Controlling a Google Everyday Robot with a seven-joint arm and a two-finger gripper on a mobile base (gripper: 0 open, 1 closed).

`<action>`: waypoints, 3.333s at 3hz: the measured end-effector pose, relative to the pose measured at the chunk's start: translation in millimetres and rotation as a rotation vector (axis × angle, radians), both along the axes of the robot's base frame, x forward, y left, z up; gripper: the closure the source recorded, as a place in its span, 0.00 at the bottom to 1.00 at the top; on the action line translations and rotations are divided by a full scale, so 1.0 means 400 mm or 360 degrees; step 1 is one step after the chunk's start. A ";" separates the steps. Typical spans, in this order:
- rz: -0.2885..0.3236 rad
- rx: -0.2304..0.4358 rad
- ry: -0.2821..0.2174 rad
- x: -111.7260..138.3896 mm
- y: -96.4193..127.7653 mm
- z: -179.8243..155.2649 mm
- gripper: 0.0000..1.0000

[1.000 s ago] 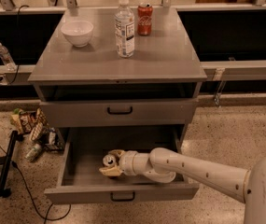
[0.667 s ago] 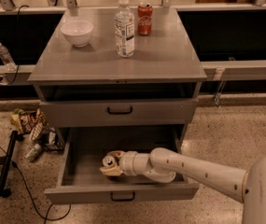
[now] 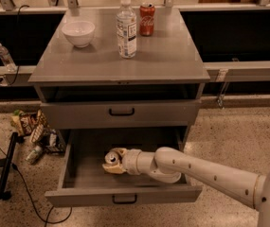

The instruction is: Pick orange can from middle drawer and place on counter

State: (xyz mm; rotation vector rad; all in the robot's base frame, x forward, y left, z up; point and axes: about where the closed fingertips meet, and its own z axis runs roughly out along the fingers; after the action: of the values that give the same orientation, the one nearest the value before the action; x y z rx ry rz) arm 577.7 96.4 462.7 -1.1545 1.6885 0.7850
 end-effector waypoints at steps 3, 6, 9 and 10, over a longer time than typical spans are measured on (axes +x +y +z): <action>-0.0207 -0.0051 -0.0390 -0.146 -0.162 0.481 1.00; -0.0380 0.0000 -0.0432 -0.085 -0.257 0.659 1.00; -0.0465 0.0071 -0.0239 -0.065 -0.427 0.980 1.00; -0.0498 0.0047 -0.0298 -0.048 -0.445 1.081 1.00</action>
Offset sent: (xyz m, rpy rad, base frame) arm -0.0553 -0.0798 0.1878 -0.0745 -0.3075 -0.1183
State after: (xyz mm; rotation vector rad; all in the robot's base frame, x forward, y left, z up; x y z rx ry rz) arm 558.4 -81.4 895.0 -0.8848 1.6416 0.4896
